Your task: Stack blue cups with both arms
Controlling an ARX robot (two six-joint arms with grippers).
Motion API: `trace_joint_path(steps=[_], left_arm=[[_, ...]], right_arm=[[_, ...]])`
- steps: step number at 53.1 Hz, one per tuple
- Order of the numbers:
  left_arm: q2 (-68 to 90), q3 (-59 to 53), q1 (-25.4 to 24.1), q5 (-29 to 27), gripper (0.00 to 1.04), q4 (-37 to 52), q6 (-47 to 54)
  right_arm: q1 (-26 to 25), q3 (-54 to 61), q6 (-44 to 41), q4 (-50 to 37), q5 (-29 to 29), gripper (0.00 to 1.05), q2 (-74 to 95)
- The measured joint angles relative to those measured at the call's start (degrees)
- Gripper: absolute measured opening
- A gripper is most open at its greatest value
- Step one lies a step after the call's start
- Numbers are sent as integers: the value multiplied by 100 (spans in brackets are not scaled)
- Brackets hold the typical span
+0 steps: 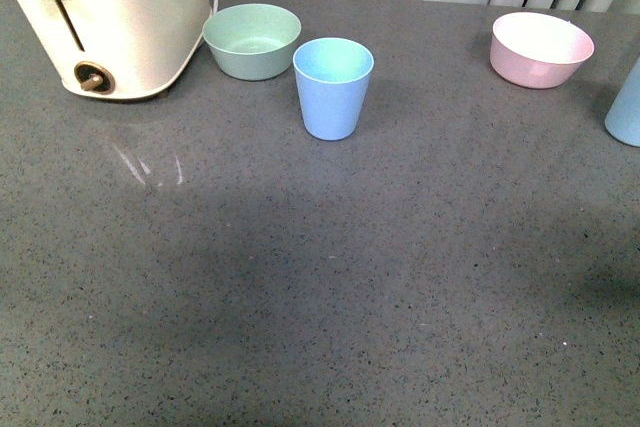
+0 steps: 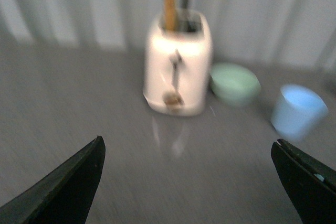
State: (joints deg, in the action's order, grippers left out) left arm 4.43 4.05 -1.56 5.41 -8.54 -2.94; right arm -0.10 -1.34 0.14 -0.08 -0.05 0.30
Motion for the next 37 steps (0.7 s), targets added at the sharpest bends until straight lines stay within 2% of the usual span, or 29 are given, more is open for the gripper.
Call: trace_joint_path(steps=[1,3,6,13,21,28,37], left_arm=[[479,332,-79,461,96,-717,-243],[1211,737,-125,828,96,-1506,-466],[2087,1038,-94,951,96,-1961,-695],[3351,1408,179,894,96,-1342,-909],[4988,2225,763,879,96,-369,-1145],[6966,3512,1340,922,96,-50,-1552],[8437,4889,1781,651,96,-52,-1873]], right_arm=[[0,0,-2,0,2,96,2],[0,0,-2,0,11,96,2],[0,0,-2,0,11,96,-2],[0,0,-2,0,2,96,-2],[0,0,-2,0,4,96,-2],[0,0,0,0,4,96,-2],[0,0,-2,0,4,96,-2]])
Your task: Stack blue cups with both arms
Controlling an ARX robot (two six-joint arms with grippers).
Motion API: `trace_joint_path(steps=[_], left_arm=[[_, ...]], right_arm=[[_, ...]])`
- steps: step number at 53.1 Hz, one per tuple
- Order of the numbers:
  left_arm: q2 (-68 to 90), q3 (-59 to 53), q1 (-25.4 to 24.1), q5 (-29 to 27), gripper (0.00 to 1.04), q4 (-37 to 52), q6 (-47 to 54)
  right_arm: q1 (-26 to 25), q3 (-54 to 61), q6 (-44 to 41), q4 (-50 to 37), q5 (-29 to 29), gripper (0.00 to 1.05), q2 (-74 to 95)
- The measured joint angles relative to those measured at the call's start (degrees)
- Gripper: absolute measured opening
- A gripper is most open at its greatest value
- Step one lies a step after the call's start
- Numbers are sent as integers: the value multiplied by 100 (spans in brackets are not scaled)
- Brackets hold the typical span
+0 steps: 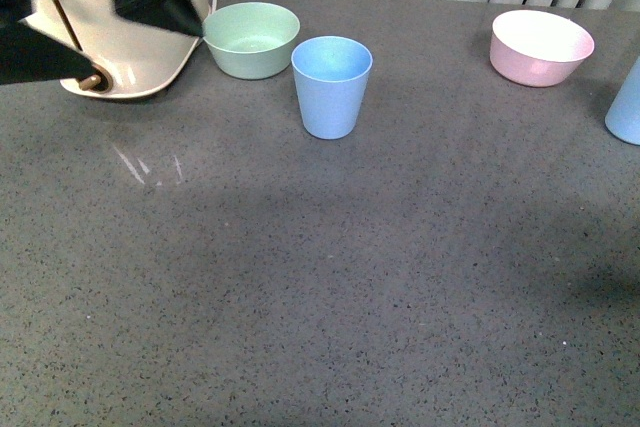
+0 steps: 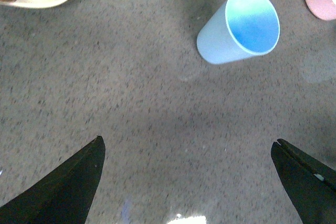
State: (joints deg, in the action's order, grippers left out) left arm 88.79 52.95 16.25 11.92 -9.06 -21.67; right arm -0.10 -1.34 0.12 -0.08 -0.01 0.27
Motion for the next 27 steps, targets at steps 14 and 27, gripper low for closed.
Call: trace_joint_path(steps=[14,27], left_arm=[[1460,1665,549,-282,96,-444,-225],[2295,2564,907,-452,96,-734,-328]], right_arm=[[0,0,2,0,0,96,0],[0,0,0,0,0,96,0]])
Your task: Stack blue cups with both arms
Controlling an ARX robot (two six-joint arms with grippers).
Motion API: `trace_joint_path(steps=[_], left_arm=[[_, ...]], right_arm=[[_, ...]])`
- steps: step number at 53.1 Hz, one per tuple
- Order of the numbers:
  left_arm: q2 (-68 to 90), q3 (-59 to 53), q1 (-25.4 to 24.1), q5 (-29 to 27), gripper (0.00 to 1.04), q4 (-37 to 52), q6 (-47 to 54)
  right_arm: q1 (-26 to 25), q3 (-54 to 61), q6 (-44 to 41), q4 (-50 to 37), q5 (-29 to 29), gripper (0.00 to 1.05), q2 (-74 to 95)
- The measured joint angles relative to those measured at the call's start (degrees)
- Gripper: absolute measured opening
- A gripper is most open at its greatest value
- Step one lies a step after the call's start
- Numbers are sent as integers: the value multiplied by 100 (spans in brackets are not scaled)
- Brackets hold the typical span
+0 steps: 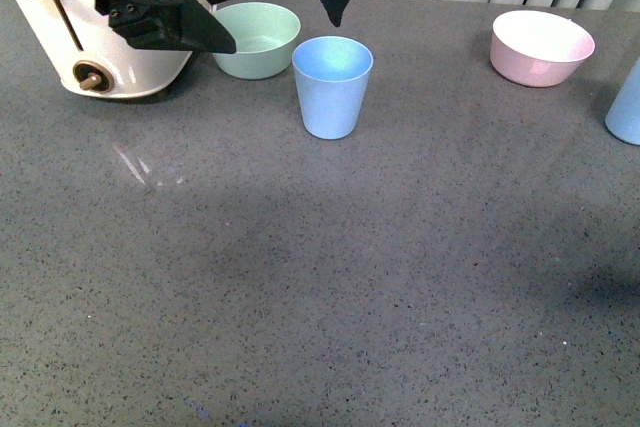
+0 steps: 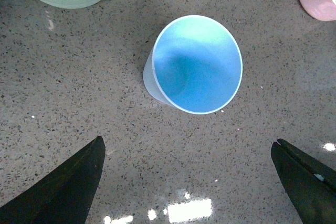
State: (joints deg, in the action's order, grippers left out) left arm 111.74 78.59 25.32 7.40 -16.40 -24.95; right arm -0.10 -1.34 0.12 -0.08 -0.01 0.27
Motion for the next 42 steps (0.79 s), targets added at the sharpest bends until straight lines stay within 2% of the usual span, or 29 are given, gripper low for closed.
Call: trace_joint_path(steps=[31,42], left_arm=[[1556,1792,-111,-319,96,-800,-214],[1937,2223,-103,-509,63,-1054,-308]], right_arm=[[0,0,0,0,0,96,0],[0,0,0,0,0,96,0]])
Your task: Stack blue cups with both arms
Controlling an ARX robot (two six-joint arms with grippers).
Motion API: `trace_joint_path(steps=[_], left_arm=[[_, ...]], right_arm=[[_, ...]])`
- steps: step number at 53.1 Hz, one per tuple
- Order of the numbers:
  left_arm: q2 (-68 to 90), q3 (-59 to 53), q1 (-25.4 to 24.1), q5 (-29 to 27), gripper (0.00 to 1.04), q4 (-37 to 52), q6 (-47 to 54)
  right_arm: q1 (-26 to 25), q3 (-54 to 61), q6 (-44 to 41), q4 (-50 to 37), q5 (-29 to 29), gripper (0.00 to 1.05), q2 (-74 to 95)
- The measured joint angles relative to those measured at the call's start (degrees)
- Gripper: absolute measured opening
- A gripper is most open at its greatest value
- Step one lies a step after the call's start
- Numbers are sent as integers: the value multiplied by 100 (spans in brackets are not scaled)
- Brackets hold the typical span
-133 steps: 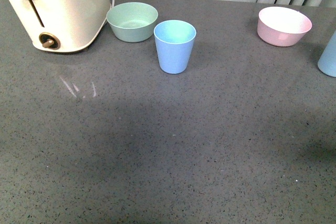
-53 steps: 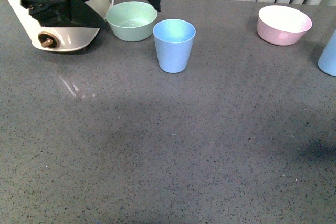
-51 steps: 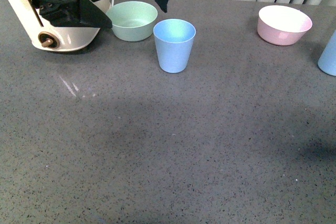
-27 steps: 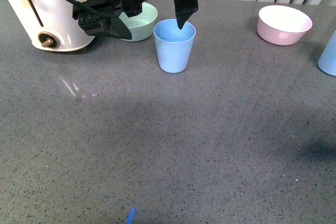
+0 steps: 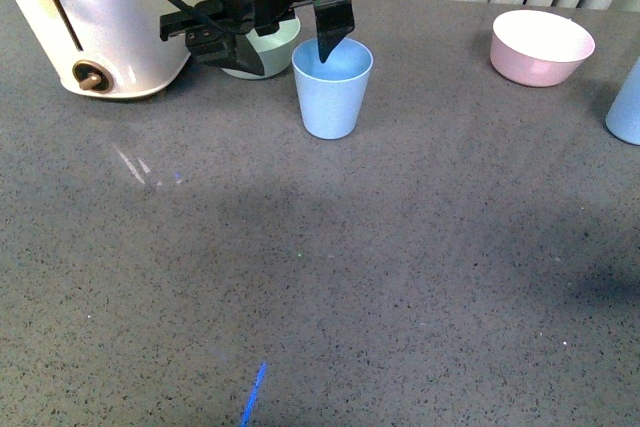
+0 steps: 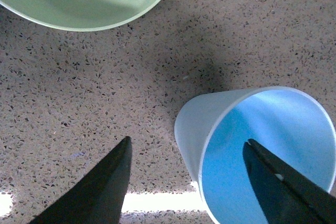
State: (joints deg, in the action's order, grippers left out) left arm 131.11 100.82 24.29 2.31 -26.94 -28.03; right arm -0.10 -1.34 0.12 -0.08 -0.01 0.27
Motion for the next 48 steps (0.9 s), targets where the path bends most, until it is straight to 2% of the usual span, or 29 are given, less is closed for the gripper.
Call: trace_joint_path(steps=[16,21,48], left_arm=[[122,155,83,-107,22,-157,-66],[92,85,177,-118,2,-162,-125],[-584,-501,1132,-170,2,-254,-426]], right_arm=[[0,0,0,0,0,96,0],[0,0,0,0,0,96,0],[0,0,0,0,0,96,0]])
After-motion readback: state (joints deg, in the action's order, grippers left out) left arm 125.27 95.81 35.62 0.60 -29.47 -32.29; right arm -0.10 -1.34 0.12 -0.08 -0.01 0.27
